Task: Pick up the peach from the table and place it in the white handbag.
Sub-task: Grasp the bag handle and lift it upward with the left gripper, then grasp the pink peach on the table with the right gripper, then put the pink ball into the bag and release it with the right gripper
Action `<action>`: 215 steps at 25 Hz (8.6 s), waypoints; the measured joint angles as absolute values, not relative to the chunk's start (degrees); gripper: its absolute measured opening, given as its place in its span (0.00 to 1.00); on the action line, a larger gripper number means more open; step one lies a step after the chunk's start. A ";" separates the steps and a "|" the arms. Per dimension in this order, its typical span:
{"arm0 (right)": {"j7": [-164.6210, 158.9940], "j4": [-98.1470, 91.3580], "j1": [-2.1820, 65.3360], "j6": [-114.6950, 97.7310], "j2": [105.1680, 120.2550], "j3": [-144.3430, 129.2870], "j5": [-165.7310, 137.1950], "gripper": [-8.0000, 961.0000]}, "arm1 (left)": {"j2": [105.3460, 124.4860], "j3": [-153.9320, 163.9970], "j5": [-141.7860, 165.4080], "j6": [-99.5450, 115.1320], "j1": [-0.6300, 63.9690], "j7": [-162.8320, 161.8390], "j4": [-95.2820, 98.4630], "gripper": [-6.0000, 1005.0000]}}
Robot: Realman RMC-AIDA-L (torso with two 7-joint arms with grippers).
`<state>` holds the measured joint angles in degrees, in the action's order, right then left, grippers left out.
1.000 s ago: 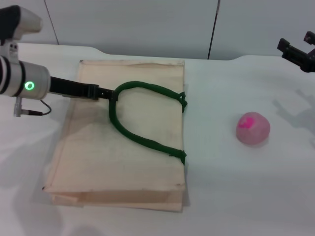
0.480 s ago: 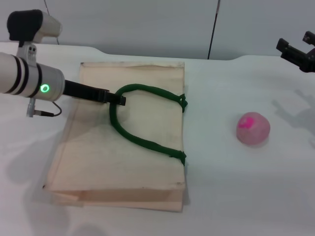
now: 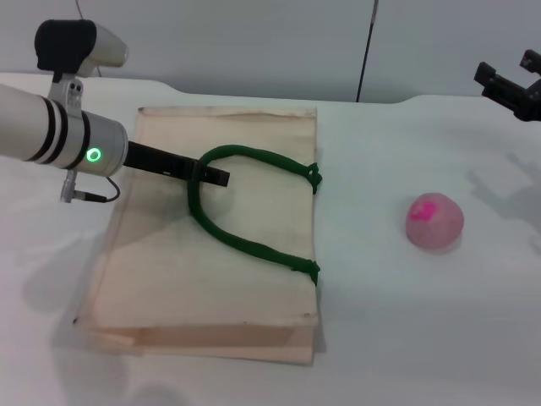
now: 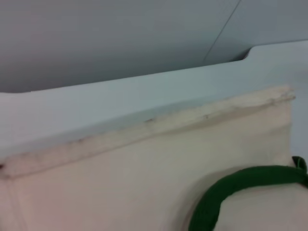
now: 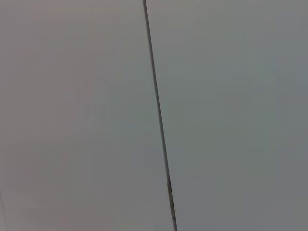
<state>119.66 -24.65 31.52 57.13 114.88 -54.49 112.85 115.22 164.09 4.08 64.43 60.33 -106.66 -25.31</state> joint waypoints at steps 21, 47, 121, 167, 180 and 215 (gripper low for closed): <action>119.53 -24.73 31.46 57.25 114.92 -54.49 112.86 0.93 | 115.56 164.05 9.11 60.76 60.82 -108.17 -23.69 0.48; 119.53 -24.79 31.62 57.41 115.13 -54.49 112.94 0.93 | 115.05 164.09 9.79 56.62 61.32 -111.83 -22.49 0.23; 85.19 -37.72 35.51 61.95 115.81 -61.45 58.78 0.93 | 111.27 164.09 -32.97 105.47 53.17 -94.57 -32.79 0.12; 84.55 -39.92 35.04 62.07 115.84 -61.34 58.80 0.48 | 111.14 164.09 -34.35 105.45 52.21 -94.57 -32.78 0.13; 84.55 -40.17 34.98 62.37 115.84 -61.34 58.75 0.41 | 111.09 164.09 -34.37 105.47 52.20 -94.57 -32.78 0.13; 88.62 -47.01 38.62 72.46 115.93 -68.94 72.98 0.24 | 111.00 164.09 -34.37 105.04 53.53 -94.72 -32.34 0.15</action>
